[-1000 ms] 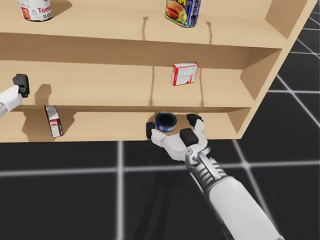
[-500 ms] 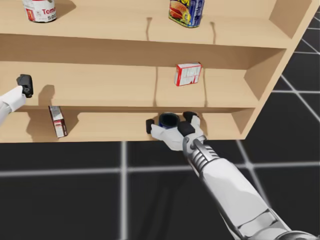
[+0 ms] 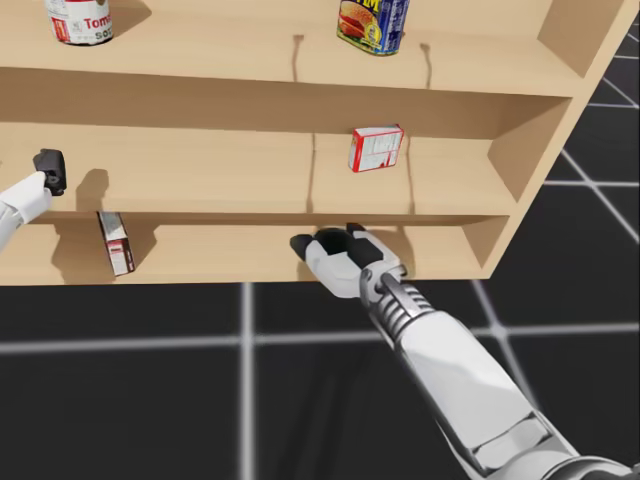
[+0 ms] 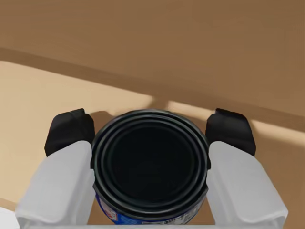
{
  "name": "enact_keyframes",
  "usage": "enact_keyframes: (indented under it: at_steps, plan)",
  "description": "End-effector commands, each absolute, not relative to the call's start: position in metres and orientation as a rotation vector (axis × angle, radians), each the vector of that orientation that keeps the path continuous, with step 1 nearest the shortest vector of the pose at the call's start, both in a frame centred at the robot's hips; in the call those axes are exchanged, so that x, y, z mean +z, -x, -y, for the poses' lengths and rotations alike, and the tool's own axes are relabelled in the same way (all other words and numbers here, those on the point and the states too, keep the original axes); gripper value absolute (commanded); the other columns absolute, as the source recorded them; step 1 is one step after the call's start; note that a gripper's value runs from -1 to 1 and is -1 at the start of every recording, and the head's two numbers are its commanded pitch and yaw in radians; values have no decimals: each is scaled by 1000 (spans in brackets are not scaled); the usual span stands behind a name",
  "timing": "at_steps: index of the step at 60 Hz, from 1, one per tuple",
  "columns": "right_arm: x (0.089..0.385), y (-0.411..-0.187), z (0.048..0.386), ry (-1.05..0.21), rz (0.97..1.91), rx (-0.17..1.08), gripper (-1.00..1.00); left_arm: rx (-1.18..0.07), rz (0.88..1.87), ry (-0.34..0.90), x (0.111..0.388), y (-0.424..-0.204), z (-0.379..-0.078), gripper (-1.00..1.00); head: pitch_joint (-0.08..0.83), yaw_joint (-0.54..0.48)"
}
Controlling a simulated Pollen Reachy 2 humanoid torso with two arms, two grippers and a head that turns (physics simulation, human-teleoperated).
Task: Retrieve the tuna can from the shelves.
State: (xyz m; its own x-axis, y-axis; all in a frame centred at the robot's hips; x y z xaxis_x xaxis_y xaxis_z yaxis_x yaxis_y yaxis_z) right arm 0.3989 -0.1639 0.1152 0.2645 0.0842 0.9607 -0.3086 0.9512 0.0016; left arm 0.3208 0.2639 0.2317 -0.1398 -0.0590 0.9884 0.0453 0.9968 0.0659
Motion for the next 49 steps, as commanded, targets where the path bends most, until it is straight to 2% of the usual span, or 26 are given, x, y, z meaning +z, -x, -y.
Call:
enact_keyframes:
  at_steps: [1, 16, 31, 39, 49]
  plan:
    - [95, -379, 136, -271, 1206, 224, 1000, -90, 1707, -10, 232, -320, -263, -1000, 603, -157]
    - [138, -374, 143, -299, 1353, 202, 1000, -88, 1708, -11, 232, -320, -262, -1000, 602, -159]
    - [161, -354, 139, -313, 1423, 226, 1000, -86, 1708, -12, 231, -321, -262, -1000, 599, -163]
    - [162, -333, 137, -330, 1411, 244, 1000, -86, 1708, -12, 231, -321, -262, -1000, 597, -163]
    - [156, -286, 141, -354, 1413, 275, 1000, -87, 1709, -14, 231, -321, -262, -1000, 592, -154]
